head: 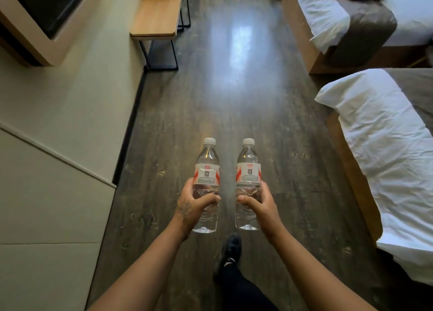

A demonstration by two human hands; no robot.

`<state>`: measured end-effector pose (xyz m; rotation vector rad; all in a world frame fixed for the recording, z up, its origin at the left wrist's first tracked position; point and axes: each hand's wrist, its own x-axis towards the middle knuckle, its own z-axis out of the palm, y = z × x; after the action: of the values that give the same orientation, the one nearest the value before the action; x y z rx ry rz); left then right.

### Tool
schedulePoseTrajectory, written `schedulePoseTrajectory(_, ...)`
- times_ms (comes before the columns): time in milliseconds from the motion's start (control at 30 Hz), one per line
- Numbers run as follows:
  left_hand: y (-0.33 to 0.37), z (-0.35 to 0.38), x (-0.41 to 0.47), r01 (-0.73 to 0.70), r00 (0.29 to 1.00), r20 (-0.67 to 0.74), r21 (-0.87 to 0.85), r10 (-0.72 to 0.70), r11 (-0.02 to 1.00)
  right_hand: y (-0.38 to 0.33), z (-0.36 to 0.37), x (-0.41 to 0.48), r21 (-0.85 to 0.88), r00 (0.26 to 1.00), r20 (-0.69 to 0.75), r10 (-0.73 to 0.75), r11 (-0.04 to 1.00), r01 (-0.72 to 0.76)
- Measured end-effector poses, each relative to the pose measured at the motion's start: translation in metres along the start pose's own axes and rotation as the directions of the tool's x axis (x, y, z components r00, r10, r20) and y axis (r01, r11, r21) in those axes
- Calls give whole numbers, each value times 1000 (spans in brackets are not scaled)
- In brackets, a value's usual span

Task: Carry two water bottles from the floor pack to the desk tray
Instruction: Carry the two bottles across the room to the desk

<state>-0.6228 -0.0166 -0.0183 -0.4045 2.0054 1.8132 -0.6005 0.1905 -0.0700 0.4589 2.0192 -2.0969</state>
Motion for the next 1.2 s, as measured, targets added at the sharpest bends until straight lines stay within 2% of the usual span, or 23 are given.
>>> schedulePoseTrajectory(300, 76, 21, 119, 41, 998, -45, 19, -40, 999, -52, -27, 140, 23, 996, 71, 55, 998, -56)
schedulePoseTrajectory(500, 119, 26, 192, 41, 998, -56, -24, -42, 999, -88, -28, 218, -3, 997, 56, 43, 999, -43)
schedulePoseTrajectory(1000, 224, -24, 452, 71, 997, 28, -11, -71, 997, -167, 12, 456, -9, 991, -109, 74, 997, -76)
schedulePoseTrajectory(1200, 265, -40, 533, 82, 996, 45, 5, -82, 997, -203, 31, 533, 24, 990, -118, 77, 997, -75)
